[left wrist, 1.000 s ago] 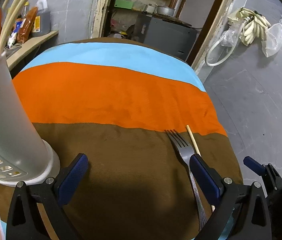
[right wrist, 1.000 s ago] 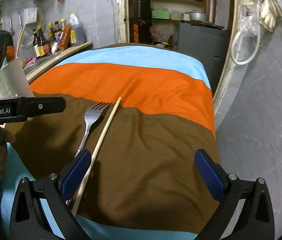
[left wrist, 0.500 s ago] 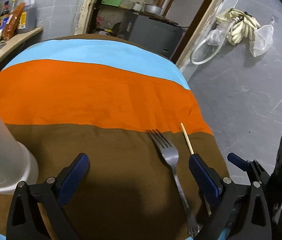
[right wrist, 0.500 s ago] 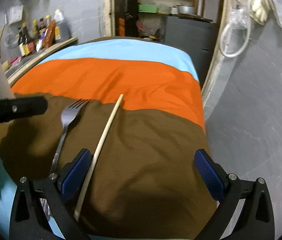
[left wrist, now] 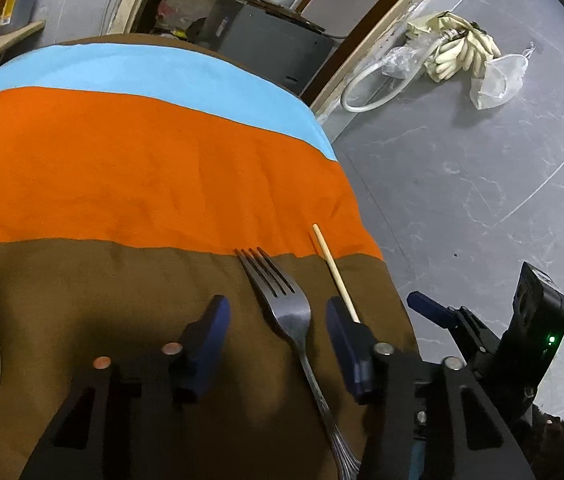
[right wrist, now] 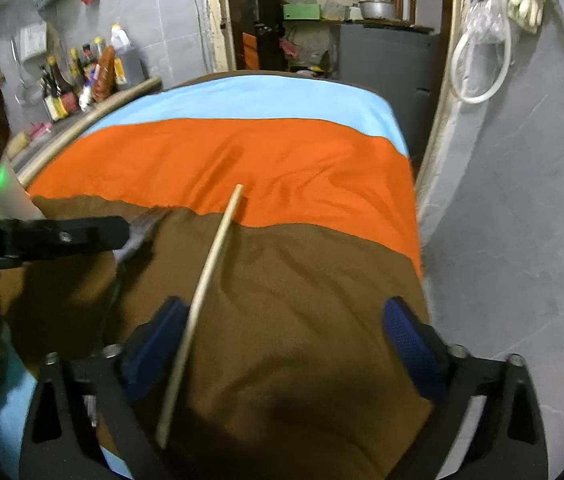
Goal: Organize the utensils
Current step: 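Lower the left tool to the silver fork while the right tool lowers to the chopstick, then close the left tool on the silver fork while the right tool grasps the chopstick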
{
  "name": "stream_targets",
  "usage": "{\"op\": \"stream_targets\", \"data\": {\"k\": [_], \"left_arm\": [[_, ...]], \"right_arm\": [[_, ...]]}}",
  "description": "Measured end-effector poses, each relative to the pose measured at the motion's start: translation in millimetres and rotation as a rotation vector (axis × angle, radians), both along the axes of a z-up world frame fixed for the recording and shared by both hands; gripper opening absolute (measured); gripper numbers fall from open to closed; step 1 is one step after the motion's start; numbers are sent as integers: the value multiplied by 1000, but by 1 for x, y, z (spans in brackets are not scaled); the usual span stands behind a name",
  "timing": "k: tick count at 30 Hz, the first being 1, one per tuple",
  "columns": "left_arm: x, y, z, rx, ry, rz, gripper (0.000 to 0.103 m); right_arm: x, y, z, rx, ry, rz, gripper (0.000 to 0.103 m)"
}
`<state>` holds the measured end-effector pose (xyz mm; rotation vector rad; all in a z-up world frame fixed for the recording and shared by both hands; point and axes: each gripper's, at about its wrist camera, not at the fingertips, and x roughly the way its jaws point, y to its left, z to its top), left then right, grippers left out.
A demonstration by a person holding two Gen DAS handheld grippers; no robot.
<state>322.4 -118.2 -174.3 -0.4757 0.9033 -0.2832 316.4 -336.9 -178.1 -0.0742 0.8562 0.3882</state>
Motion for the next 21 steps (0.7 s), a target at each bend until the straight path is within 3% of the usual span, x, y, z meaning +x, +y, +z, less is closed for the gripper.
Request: {"op": "stream_targets", "data": {"k": [6, 14, 18, 21], "left_arm": [[10, 5, -7, -63, 33, 13, 30], [14, -2, -13, -117, 75, -38, 20], [18, -3, -13, -122, 84, -47, 18], [19, -2, -13, -131, 86, -44, 16]], "right_arm": [[11, -7, -2, 87, 29, 19, 70], [32, -2, -1, 170, 56, 87, 56], [44, 5, -1, 159, 85, 129, 44], [57, 15, -4, 142, 117, 169, 42]]}}
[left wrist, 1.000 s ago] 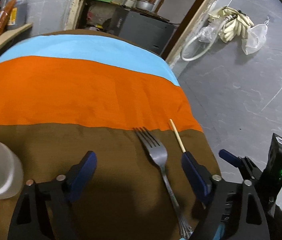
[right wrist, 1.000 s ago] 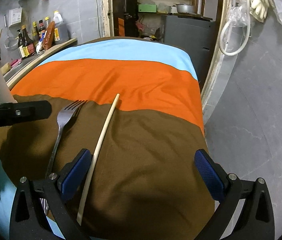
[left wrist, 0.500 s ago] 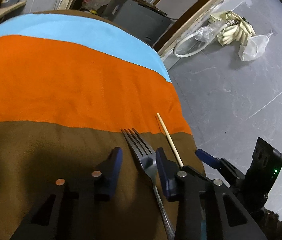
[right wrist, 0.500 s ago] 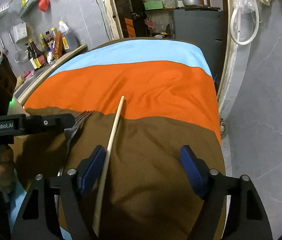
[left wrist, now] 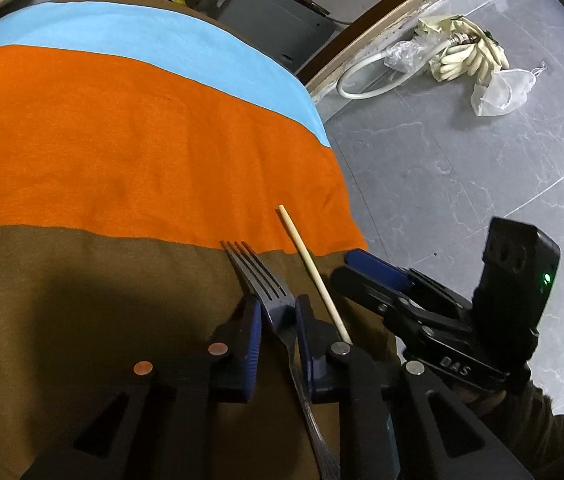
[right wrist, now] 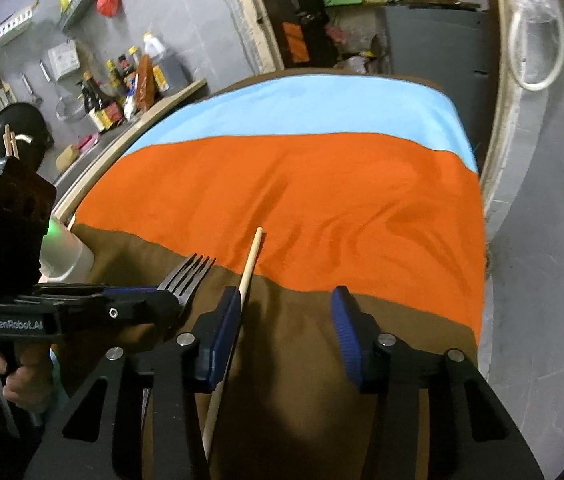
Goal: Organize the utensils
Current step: 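Close the left tool on the silver fork while the right tool grasps the chopstick, then lift the silver fork and chopstick and carry both over the white basket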
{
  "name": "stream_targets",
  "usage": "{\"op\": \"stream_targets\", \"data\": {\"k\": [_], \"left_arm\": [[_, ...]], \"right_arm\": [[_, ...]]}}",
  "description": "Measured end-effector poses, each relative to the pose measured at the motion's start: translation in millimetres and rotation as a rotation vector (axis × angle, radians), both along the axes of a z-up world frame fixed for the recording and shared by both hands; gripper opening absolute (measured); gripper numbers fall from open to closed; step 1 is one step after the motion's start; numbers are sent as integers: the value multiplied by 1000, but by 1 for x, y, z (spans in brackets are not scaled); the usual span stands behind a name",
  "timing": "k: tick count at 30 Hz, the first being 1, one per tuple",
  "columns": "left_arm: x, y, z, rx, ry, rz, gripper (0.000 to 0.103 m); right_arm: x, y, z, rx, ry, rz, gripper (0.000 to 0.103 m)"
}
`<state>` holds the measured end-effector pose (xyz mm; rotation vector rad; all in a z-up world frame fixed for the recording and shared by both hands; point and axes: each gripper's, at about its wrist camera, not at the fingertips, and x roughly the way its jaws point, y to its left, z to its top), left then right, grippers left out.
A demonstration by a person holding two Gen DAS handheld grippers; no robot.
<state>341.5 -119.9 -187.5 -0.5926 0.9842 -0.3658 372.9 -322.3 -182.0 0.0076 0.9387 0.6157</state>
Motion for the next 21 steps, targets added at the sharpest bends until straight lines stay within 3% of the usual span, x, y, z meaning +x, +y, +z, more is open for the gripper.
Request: {"op": "stream_targets", "data": {"k": [4, 12, 16, 20, 21], "left_arm": [[1, 0, -1, -2, 5, -5, 15], [3, 0, -2, 1, 3, -17, 12], [0, 0, 0, 14, 3, -13, 11], [-3, -1, 4, 42, 10, -17, 9], [-4, -2, 6, 51, 13, -17, 8]], "right_arm": [[5, 8, -1, 15, 12, 34, 39], [20, 27, -10, 6, 69, 70, 24], [31, 33, -13, -1, 117, 89, 23], [37, 52, -11, -81, 159, 111, 23], [36, 57, -10, -101, 168, 111, 19]]}}
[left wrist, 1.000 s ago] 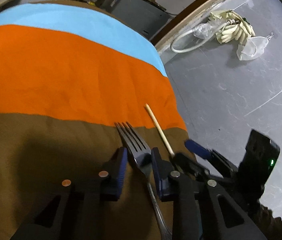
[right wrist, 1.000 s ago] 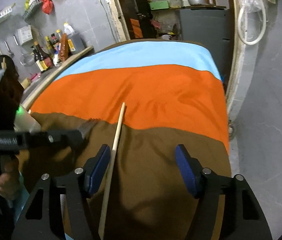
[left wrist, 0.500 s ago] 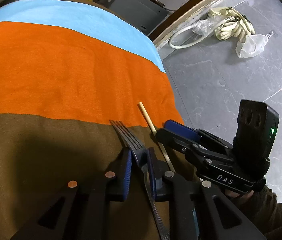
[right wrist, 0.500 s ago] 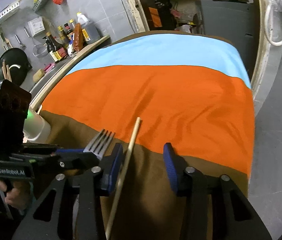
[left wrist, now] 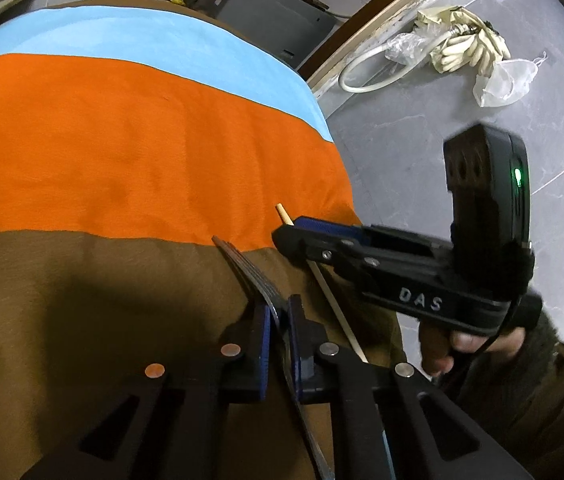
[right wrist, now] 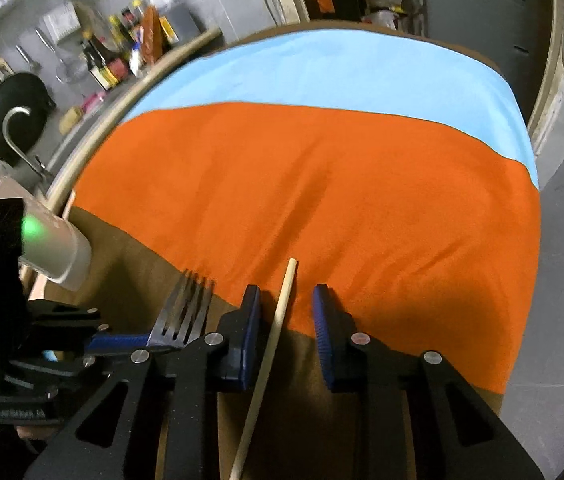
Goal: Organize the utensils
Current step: 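Lift the silver fork and chopstick and carry both over the white basket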
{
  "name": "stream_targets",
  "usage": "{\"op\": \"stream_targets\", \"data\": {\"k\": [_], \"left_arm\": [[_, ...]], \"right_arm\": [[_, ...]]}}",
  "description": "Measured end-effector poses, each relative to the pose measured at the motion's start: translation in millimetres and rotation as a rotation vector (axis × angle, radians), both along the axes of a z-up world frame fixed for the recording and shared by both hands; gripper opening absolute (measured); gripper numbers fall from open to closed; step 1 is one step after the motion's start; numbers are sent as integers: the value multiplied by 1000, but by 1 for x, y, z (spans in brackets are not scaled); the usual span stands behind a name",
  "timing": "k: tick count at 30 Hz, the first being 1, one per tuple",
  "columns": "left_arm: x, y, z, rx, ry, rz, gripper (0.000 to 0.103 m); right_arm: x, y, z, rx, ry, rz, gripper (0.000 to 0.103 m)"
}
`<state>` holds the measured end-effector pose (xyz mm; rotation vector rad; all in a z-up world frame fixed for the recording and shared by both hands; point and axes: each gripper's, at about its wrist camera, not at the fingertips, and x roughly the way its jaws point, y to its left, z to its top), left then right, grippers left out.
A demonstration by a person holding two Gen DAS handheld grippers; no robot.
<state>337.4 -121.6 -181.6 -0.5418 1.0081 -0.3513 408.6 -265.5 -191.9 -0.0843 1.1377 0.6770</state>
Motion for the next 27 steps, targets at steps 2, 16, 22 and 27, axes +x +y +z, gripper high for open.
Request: {"op": "stream_targets", "data": {"k": [2, 16, 22, 27], "left_arm": [[-4, -1, 4, 20, -1, 4, 7], [-57, 16, 69, 95, -167, 3, 5], [-79, 31, 108, 127, -252, -29, 3], [-90, 46, 128, 135, -281, -41, 3]], "right_arm": [[-3, 5, 1, -17, 12, 8, 8], [-79, -36, 57, 184, -131, -239, 4], [-123, -30, 89, 204, -260, -342, 4], [-142, -26, 116, 247, -341, -418, 4]]}}
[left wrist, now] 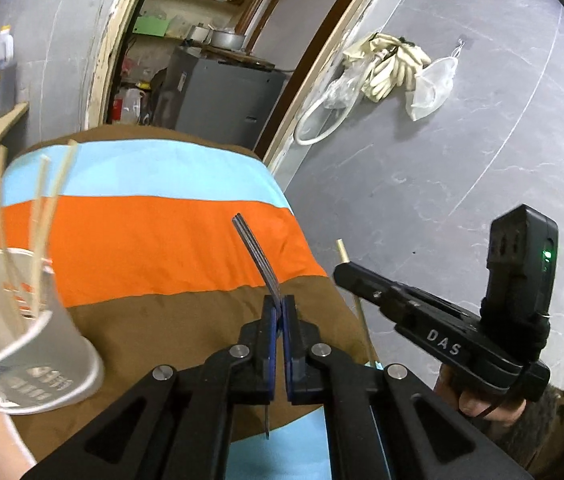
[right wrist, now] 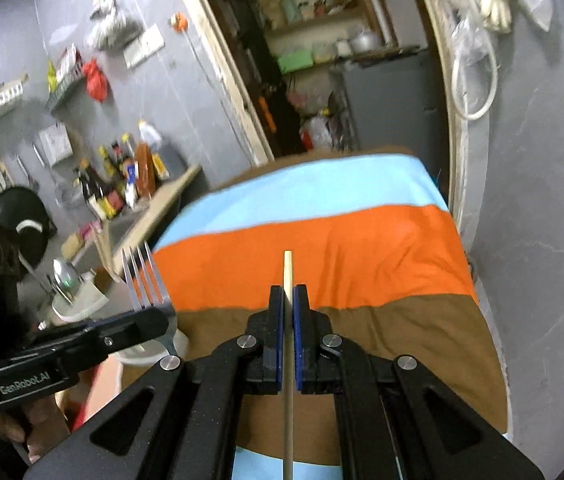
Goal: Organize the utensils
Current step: 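Lift the silver fork and chopstick and carry both over the white basket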
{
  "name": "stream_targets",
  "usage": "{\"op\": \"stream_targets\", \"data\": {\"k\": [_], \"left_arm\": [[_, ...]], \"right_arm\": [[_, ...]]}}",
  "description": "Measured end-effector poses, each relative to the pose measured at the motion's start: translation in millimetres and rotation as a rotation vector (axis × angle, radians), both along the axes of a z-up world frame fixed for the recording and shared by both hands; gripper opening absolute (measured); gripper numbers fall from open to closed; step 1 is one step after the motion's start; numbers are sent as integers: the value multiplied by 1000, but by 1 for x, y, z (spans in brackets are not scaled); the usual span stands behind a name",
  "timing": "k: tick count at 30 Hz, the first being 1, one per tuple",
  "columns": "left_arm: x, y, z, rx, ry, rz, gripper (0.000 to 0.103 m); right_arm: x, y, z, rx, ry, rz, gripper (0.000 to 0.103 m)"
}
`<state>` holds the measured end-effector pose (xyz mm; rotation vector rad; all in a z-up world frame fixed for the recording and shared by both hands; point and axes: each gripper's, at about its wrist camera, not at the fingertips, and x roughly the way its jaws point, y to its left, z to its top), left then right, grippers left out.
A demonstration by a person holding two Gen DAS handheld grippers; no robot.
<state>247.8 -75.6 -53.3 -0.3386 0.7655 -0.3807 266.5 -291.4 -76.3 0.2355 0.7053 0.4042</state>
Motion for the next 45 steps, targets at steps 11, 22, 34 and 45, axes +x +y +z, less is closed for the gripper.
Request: {"op": "stream_targets", "data": {"k": [11, 22, 34, 45], "left_arm": [[-36, 62, 45, -28, -118, 41, 3], [-64, 152, 81, -29, -206, 203, 3], [-78, 227, 90, 7, -238, 390, 3], [-66, 248, 72, 54, -216, 453, 3]], "right_arm": [[-34, 51, 46, 79, -149, 2, 4], [-36, 110, 84, 250, -363, 10, 4], [-10, 179, 98, 329, -456, 21, 4], [2, 214, 79, 251, -480, -25, 4]]}}
